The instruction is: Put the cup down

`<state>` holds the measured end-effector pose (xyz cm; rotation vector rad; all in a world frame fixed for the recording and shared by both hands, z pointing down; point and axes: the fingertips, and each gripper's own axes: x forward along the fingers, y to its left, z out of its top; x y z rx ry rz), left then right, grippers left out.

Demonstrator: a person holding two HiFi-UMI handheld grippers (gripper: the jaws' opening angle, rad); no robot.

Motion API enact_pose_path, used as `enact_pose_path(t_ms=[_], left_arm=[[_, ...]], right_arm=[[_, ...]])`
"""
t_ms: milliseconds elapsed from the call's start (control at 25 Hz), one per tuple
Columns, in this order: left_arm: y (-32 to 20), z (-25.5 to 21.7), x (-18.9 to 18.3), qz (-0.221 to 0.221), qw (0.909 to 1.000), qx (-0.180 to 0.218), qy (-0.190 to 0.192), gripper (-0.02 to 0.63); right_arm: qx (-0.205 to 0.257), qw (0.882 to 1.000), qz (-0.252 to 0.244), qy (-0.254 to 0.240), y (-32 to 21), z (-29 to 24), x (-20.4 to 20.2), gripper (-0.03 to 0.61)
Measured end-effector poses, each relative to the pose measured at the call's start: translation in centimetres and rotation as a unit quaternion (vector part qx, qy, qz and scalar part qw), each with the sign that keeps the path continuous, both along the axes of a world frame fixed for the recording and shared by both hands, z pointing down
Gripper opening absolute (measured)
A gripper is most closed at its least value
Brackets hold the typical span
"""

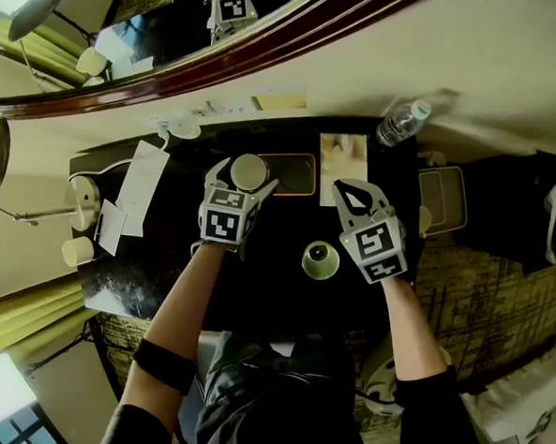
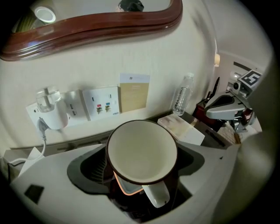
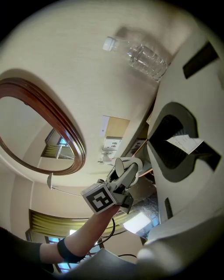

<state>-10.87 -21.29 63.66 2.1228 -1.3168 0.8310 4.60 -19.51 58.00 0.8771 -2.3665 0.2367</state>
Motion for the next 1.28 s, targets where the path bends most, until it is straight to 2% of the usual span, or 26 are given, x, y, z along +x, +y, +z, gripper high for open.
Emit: enact_pose_path(t_ms=[80,400,720,920,1280], left_arm=[[0.1,0.1,0.1,0.006,1.0,0.0,0.0,0.414],[0.8,-0.3,0.1,0.01,0.9999,-0.002,0.009,0.405],[3.0,-2.3,-1.0,0.007,0.9996,0.028,0.004,0.405],[6.1,-3.5,-1.3,0.016,0.9992,0.037,-0.008,0.405],[13.6,-2.5,-1.1,0.005,0.9999,0.011,0.004,0.405]], right_arm=[[-0.002,1.0,0.002,-0.001,0.1,0.1,0.2,0.015],[-0.004,1.0,-0.002,-0.002,0.8,0.0,0.5,0.015],[0.002,1.0,-0.021,0.001,2.1,-1.4,0.0,0.015],[0.011,0.999,-0.04,-0.005,3.6,-3.6,-1.3,0.015],[0.01,0.997,-0.081,0.003,7.3,-4.9,-3.8,0.015]])
